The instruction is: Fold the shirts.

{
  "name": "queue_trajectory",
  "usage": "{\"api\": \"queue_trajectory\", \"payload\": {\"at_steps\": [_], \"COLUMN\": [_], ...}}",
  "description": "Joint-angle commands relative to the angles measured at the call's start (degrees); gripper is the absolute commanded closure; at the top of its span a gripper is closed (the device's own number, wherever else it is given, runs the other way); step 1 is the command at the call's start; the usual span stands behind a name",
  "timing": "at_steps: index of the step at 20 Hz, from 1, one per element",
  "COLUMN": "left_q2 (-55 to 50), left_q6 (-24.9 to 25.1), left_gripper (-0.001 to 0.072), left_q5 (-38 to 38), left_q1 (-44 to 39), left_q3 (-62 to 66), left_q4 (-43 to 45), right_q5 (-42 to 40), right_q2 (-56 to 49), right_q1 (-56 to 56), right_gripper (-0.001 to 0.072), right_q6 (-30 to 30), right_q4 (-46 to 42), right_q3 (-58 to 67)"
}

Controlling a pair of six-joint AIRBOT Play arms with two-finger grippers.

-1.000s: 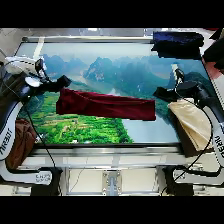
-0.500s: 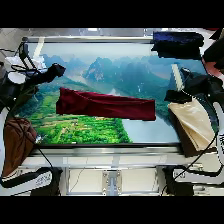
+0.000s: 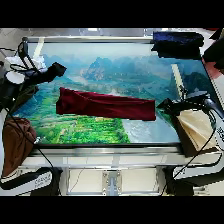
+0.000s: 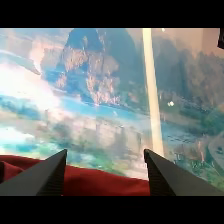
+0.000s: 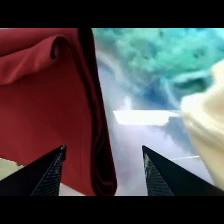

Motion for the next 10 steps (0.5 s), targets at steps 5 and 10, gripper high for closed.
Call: {"api": "queue_trajectory", "payload": {"at_steps": [5,10], "left_q2": [-4.0,-9.6], "left_q6": [5.2,5.1], "left_gripper": [0.0145,0.0145], "left_q5": [-0.2,-0.2], "left_q1": [-5.7,-10.5], "left_q3": [0.0,0.0], "left_q4": [0.0,0.0], "right_q5": [2.6,1.6], "right_q2": [-4.7,-4.6], "right_q1": [6.7,11.4], "right_gripper": [0.0158,0.0511], "right_q6": [-2.0,0.2], "right_q4": [4.2,4.2], "right_q3": [0.7,3.8]}}
